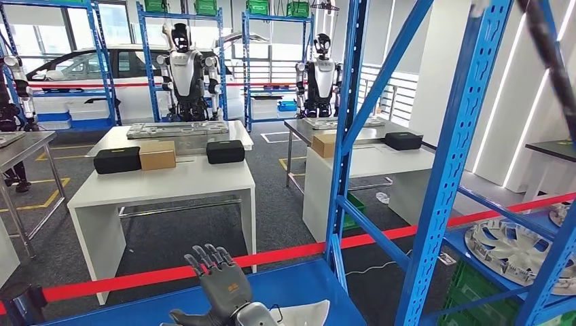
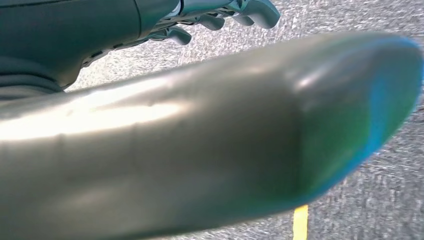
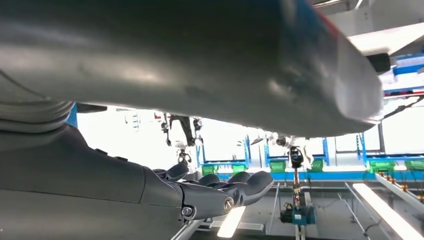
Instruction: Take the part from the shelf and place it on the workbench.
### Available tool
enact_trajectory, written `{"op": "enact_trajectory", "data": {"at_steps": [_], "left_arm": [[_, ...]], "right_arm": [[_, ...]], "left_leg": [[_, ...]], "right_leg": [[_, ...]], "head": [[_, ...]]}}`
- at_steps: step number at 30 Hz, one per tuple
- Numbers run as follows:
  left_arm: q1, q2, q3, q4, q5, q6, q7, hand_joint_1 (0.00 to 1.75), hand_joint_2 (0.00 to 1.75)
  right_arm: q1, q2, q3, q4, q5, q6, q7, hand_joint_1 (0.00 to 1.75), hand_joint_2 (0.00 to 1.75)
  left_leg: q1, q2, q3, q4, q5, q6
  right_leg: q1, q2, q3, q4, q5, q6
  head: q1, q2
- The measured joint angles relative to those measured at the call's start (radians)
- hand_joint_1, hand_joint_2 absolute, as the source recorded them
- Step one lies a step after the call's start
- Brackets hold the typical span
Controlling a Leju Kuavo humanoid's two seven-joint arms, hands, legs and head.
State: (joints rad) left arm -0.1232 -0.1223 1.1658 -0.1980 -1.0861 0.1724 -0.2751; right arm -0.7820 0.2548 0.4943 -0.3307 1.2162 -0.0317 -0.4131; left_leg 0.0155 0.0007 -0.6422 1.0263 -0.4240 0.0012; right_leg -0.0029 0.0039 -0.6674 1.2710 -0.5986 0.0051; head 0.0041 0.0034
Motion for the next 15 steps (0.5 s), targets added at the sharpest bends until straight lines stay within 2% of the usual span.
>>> {"op": "enact_trajectory", "data": {"at_steps": [2,3,4,5,7,8,9,11,12,13,14,15], "left_arm": [[0.0,-0.003,0.0,0.0,0.0,0.0,0.0,0.0,0.0],[0.0,-0.004,0.0,0.0,0.0,0.0,-0.001,0.0,0.0],[0.0,-0.006,0.0,0.0,-0.001,0.0,-0.002,0.0,0.0],[0.0,-0.007,0.0,0.0,-0.002,0.0,-0.002,0.0,0.0],[-0.001,-0.006,0.0,0.0,-0.008,-0.004,-0.008,0.0,0.0],[-0.001,-0.006,0.0,0.0,-0.011,-0.012,-0.014,0.0,0.0],[-0.001,-0.005,0.0,0.001,-0.015,-0.026,-0.023,0.0,0.0],[-0.002,-0.002,0.0,0.001,-0.018,-0.053,-0.042,0.0,0.0],[-0.002,0.0,0.0,0.0,-0.019,-0.06,-0.049,0.0,0.0],[-0.002,0.002,0.0,0.0,-0.021,-0.063,-0.053,0.0,0.0],[-0.001,0.004,0.0,0.0,-0.023,-0.064,-0.056,0.0,0.0],[-0.002,0.004,0.0,0.0,-0.025,-0.061,-0.059,0.0,0.0]], "right_arm": [[-0.004,0.001,0.0,0.0,-0.001,0.0,0.0,0.0,0.0],[-0.006,0.002,0.0,0.001,-0.002,0.0,0.0,0.0,0.0],[-0.008,0.002,0.001,0.001,-0.002,0.0,0.0,0.0,0.0],[-0.01,0.003,0.001,0.002,-0.003,0.002,0.0,0.0,0.0],[-0.011,0.003,0.001,0.003,-0.005,0.01,0.001,0.0,0.0],[-0.011,0.003,0.001,0.003,-0.008,0.018,0.003,0.0,0.0],[-0.011,0.003,0.002,0.004,-0.012,0.03,0.005,0.0,0.0],[-0.01,0.002,0.002,0.006,-0.024,0.06,0.011,0.0,0.0],[-0.01,0.001,0.002,0.008,-0.031,0.076,0.015,0.0,0.0],[-0.009,0.0,0.002,0.01,-0.04,0.093,0.019,0.0,0.0],[-0.009,-0.003,0.002,0.012,-0.05,0.11,0.024,0.0,0.0],[-0.01,-0.006,0.002,0.015,-0.06,0.129,0.03,0.0,0.0]], "left_leg": [[-0.002,-0.001,-0.014,0.002,0.014,-0.005],[-0.002,-0.001,-0.018,0.001,0.021,-0.01],[0.0,-0.001,-0.02,0.0,0.028,-0.016],[0.001,0.0,-0.021,-0.004,0.035,-0.024],[0.002,0.0,-0.024,-0.011,0.044,-0.037],[0.001,0.0,-0.025,-0.018,0.028,-0.042],[-0.001,0.0,-0.026,-0.019,0.001,-0.04],[-0.004,-0.001,-0.025,-0.02,-0.061,-0.023],[-0.005,-0.001,-0.026,-0.02,-0.066,-0.015],[-0.005,-0.001,-0.026,-0.027,-0.044,-0.012],[-0.004,-0.002,-0.026,-0.038,0.004,-0.015],[-0.002,-0.003,-0.026,-0.047,0.041,-0.025]], "right_leg": [[0.007,-0.001,0.101,-0.149,0.041,-0.015],[0.011,-0.001,0.137,-0.208,0.052,-0.023],[0.016,-0.001,0.154,-0.241,0.054,-0.029],[0.019,-0.001,0.155,-0.253,0.054,-0.034],[0.017,0.0,0.148,-0.264,0.069,-0.045],[0.015,0.001,0.144,-0.269,0.072,-0.044],[0.012,0.001,0.139,-0.274,0.078,-0.041],[0.012,0.002,0.13,-0.278,0.086,-0.033],[0.012,0.001,0.127,-0.278,0.094,-0.035],[0.013,0.001,0.123,-0.277,0.099,-0.04],[0.014,0.001,0.12,-0.274,0.103,-0.042],[0.015,0.002,0.116,-0.272,0.105,-0.045]], "head": [[0.0,0.0],[0.001,0.0],[0.001,0.0],[0.0,0.0],[0.001,0.0],[-0.001,0.0],[-0.001,0.0],[-0.005,0.0],[-0.005,0.0],[-0.007,0.0],[-0.007,0.0],[-0.008,0.0]]}}
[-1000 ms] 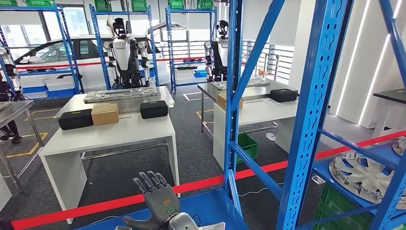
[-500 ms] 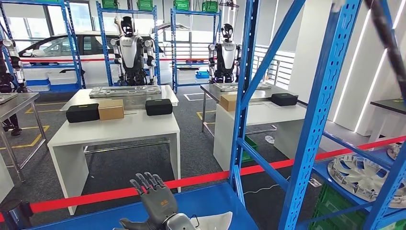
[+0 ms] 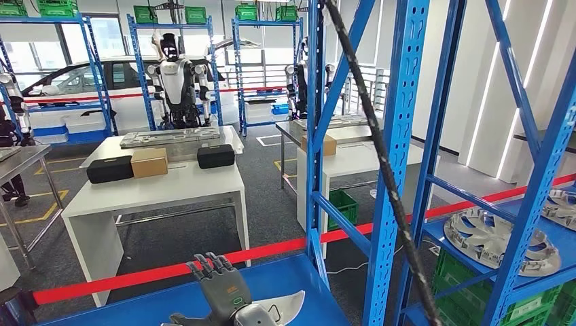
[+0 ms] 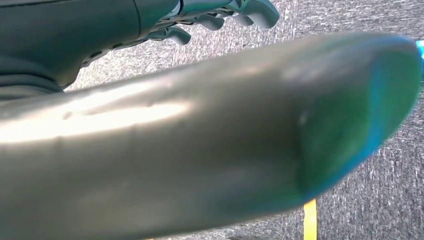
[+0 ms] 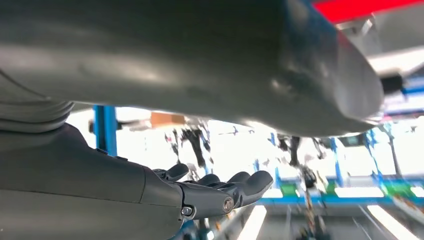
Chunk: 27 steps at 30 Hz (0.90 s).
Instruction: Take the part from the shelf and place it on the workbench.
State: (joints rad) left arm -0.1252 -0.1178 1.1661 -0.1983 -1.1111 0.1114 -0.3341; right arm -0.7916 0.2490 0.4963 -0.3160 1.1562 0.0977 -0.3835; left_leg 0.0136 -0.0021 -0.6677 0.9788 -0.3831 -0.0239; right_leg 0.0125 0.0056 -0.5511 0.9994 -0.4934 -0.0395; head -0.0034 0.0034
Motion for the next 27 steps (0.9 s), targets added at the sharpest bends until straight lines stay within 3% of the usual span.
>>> {"op": "enact_trajectory", "data": {"at_steps": [1,2,6,10,14,25,27], "left_arm": [[-0.001,0.0,0.0,0.0,-0.003,0.004,-0.002,0.0,0.0],[-0.002,0.0,0.0,0.0,-0.005,0.009,-0.003,0.0,0.0],[-0.01,0.0,-0.001,0.0,-0.01,0.018,-0.001,0.0,0.0],[-0.018,0.0,-0.001,0.0,-0.011,0.018,0.005,0.0,1.75],[-0.019,0.0,-0.001,0.0,-0.008,0.018,-0.001,0.0,0.0],[-0.018,0.0,-0.001,0.0,-0.001,0.02,-0.023,0.0,0.0],[-0.018,0.0,-0.001,0.0,0.007,0.025,-0.025,0.0,0.0]], "right_arm": [[0.0,-0.004,0.0,0.003,-0.01,0.02,0.005,0.0,0.0],[0.001,-0.008,0.0,0.006,-0.02,0.04,0.009,0.0,0.0],[0.009,-0.029,0.0,0.019,-0.048,0.101,0.018,0.0,0.0],[0.02,-0.045,0.0,0.029,-0.057,0.143,0.048,0.0,0.0],[0.03,-0.057,0.0,0.038,-0.058,0.16,0.075,0.0,0.0],[0.037,-0.071,0.0,0.044,-0.052,0.17,0.092,0.0,0.0],[0.041,-0.084,0.0,0.051,-0.048,0.182,0.092,0.0,0.87]], "left_leg": [[0.002,0.0,-0.001,-0.008,0.037,-0.008],[0.003,-0.001,-0.002,-0.013,0.054,-0.014],[0.004,-0.001,-0.008,-0.012,0.059,-0.018],[0.003,-0.001,-0.01,-0.011,0.058,-0.017],[0.003,-0.001,-0.013,-0.01,0.057,-0.016],[0.002,-0.001,-0.014,-0.01,0.057,-0.016],[0.002,-0.001,-0.015,-0.01,0.057,-0.016]], "right_leg": [[0.001,0.0,-0.003,0.003,0.001,-0.001],[0.002,0.001,-0.007,0.005,0.002,-0.003],[0.002,0.001,-0.012,0.006,0.004,-0.004],[0.002,0.0,-0.014,0.005,0.004,-0.003],[0.001,0.001,-0.015,0.005,0.004,-0.003],[0.0,0.0,-0.016,0.005,0.004,-0.002],[0.0,0.0,-0.017,0.005,0.004,-0.002]], "head": [[0.0,0.0],[0.0,0.0],[0.002,0.0],[0.003,0.0],[0.003,0.0],[0.003,0.0],[0.003,0.0]]}}
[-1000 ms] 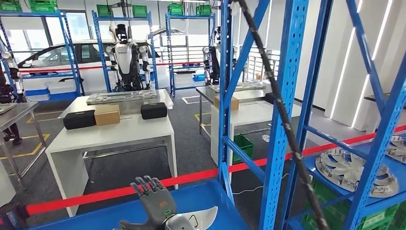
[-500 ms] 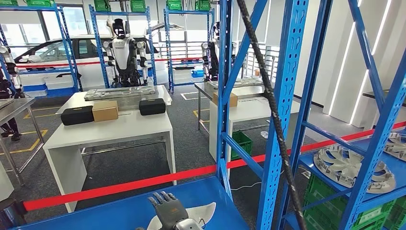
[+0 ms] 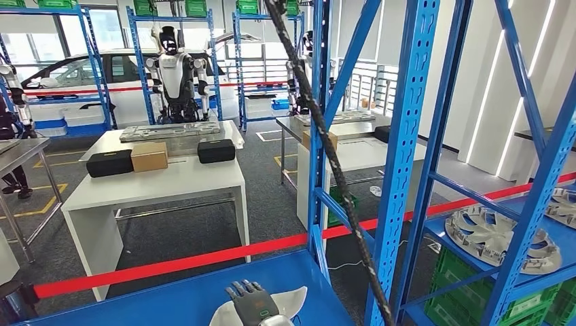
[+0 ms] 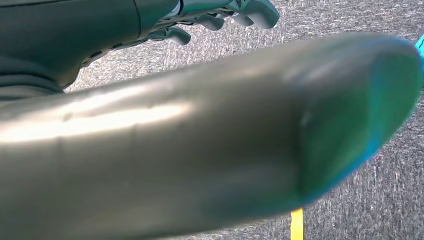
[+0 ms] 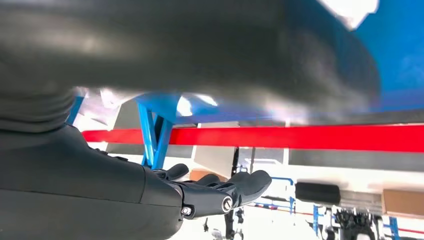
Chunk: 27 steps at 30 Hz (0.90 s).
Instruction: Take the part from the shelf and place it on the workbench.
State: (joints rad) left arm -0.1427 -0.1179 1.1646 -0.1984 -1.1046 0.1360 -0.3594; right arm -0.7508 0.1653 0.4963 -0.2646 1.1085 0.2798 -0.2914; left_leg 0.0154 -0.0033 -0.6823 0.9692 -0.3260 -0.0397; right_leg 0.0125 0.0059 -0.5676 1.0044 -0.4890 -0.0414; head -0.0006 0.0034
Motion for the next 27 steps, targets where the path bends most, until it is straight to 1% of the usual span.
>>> {"op": "enact_trajectory", "data": {"at_steps": [2,12,17,21,24,27], "left_arm": [[0.001,0.0,0.0,0.0,0.004,0.004,0.0,0.0,0.0],[0.002,-0.004,0.0,0.002,0.001,0.005,0.001,0.0,0.0],[0.001,-0.007,0.0,0.002,0.0,0.032,-0.017,0.0,0.0],[-0.001,-0.008,0.0,0.002,0.011,0.056,-0.042,0.0,0.0],[-0.002,-0.008,0.0,0.002,0.011,0.065,-0.044,0.0,0.0],[-0.004,-0.008,-0.001,0.002,0.007,0.068,-0.042,0.0,0.0]], "right_arm": [[0.003,-0.01,0.0,0.006,0.007,0.008,0.0,0.0,1.75],[0.009,-0.02,0.0,0.006,0.016,0.009,0.009,0.0,1.75],[0.015,-0.029,0.0,0.006,0.019,0.008,0.008,0.0,1.75],[0.021,-0.035,0.0,0.006,0.021,0.009,-0.007,0.0,1.75],[0.029,-0.038,0.0,0.006,0.017,0.013,-0.03,0.0,1.75],[0.038,-0.039,0.0,0.006,0.017,0.026,-0.032,0.0,1.75]], "left_leg": [[0.0,0.0,0.0,0.0,0.0,0.0],[0.0,0.0,-0.002,0.0,0.0,0.0],[0.0,0.0,-0.002,0.0,0.0,0.0],[0.0,0.0,-0.002,0.0,0.0,0.0],[0.0,0.0,-0.002,0.0,0.0,0.0],[0.0,0.0,-0.003,0.0,0.0,0.0]], "right_leg": [[0.0,0.0,0.0,0.0,0.0,0.001],[0.0,0.0,-0.001,0.0,0.001,0.001],[0.0,0.0,-0.001,0.0,0.0,0.001],[0.0,0.0,-0.001,0.0,0.001,0.001],[0.0,0.0,-0.001,0.0,0.001,0.001],[0.0,0.0,-0.001,0.0,0.001,0.001]], "head": [[0.0,0.0],[0.0,0.0],[0.0,0.0],[0.0,0.0],[0.0,0.0],[0.0,0.0]]}}
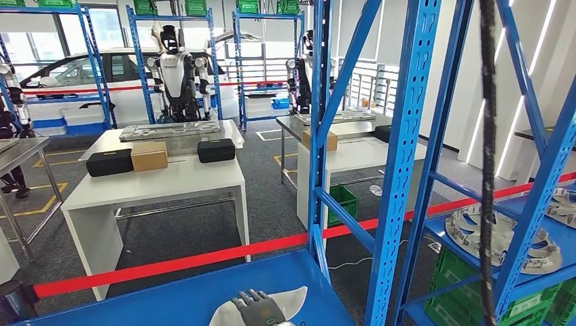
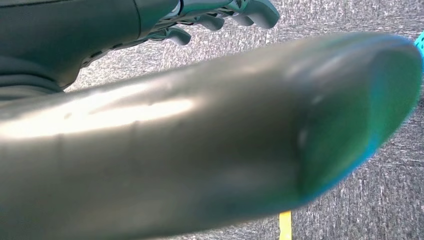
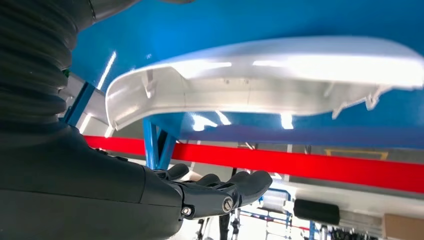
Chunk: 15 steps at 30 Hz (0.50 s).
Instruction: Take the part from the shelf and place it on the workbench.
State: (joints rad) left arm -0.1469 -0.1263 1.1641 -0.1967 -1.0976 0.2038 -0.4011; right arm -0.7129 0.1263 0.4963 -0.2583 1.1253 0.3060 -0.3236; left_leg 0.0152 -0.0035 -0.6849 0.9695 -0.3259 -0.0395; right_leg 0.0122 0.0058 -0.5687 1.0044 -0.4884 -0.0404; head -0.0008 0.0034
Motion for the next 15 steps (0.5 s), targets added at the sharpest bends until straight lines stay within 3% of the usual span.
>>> {"op": "enact_trajectory", "data": {"at_steps": [15], "left_arm": [[-0.005,-0.005,-0.001,0.0,-0.006,0.001,0.009,0.0,0.0]], "right_arm": [[0.007,-0.002,0.0,0.001,0.02,0.044,0.035,0.0,1.75]], "left_leg": [[0.0,0.0,0.0,0.0,0.0,0.0]], "right_leg": [[0.0,0.0,0.0,0.0,0.0,0.0]], "head": [[0.0,0.0]]}}
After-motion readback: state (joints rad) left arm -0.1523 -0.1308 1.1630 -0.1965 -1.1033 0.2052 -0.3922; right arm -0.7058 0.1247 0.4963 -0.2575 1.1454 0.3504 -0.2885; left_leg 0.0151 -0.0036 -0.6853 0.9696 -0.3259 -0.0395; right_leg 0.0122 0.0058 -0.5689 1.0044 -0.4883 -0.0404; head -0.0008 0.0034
